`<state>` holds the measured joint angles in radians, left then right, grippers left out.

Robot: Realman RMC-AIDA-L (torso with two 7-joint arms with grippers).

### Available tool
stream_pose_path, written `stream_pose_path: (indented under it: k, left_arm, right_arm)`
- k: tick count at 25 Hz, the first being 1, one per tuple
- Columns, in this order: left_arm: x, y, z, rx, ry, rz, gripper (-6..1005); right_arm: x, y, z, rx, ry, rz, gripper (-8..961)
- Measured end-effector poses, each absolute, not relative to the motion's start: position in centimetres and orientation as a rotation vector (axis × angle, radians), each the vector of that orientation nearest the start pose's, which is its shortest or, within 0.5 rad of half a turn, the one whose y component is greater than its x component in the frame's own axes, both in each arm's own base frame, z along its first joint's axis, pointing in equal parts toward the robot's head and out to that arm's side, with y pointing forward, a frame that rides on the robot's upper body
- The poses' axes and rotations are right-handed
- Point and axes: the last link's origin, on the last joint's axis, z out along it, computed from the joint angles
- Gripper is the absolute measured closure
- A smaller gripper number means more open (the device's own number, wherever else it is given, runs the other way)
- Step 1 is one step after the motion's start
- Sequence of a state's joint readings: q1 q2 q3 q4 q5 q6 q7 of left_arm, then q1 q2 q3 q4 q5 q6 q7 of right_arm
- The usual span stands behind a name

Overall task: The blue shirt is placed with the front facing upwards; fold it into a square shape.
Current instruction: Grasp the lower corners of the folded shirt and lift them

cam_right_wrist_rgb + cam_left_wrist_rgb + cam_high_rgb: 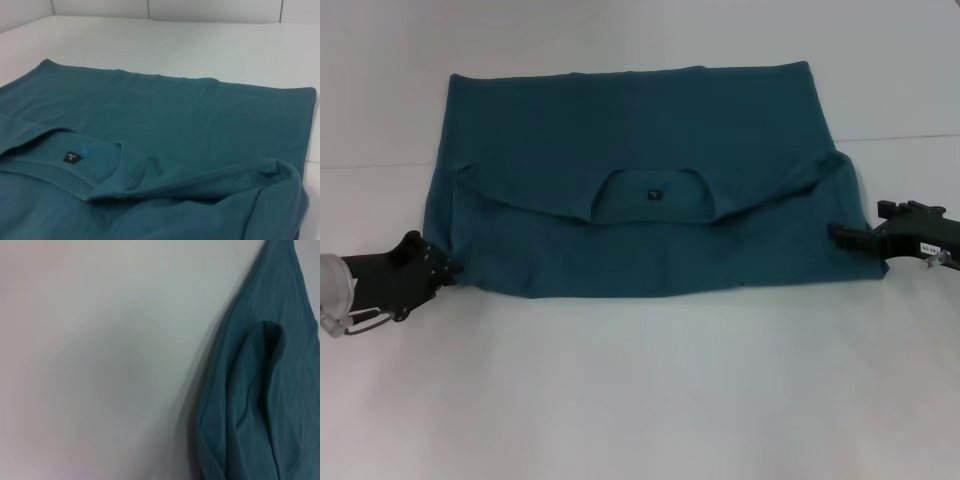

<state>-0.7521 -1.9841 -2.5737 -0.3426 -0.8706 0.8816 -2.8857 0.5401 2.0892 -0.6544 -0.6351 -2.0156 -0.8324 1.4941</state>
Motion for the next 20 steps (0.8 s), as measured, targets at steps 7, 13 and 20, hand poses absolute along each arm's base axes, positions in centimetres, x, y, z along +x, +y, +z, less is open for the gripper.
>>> stream_pose_path:
  k: [7, 13, 20]
  left_arm:
    - [-31.6, 40.7, 0.4, 1.752, 2.961, 0.938, 888]
    - [-31.7, 40.0, 0.3, 1.743, 2.91, 1.003, 888]
    - [-32.3, 38.9, 0.0, 1.706, 2.891, 1.033, 887]
  right_arm:
    - [33.2, 39.4, 2.9, -2.057, 0.891, 0.327, 57]
    - [33.1, 39.4, 3.0, -2.059, 0.892, 0.331, 57]
    - [33.2, 39.4, 3.1, -2.053, 0.895, 0.335, 58]
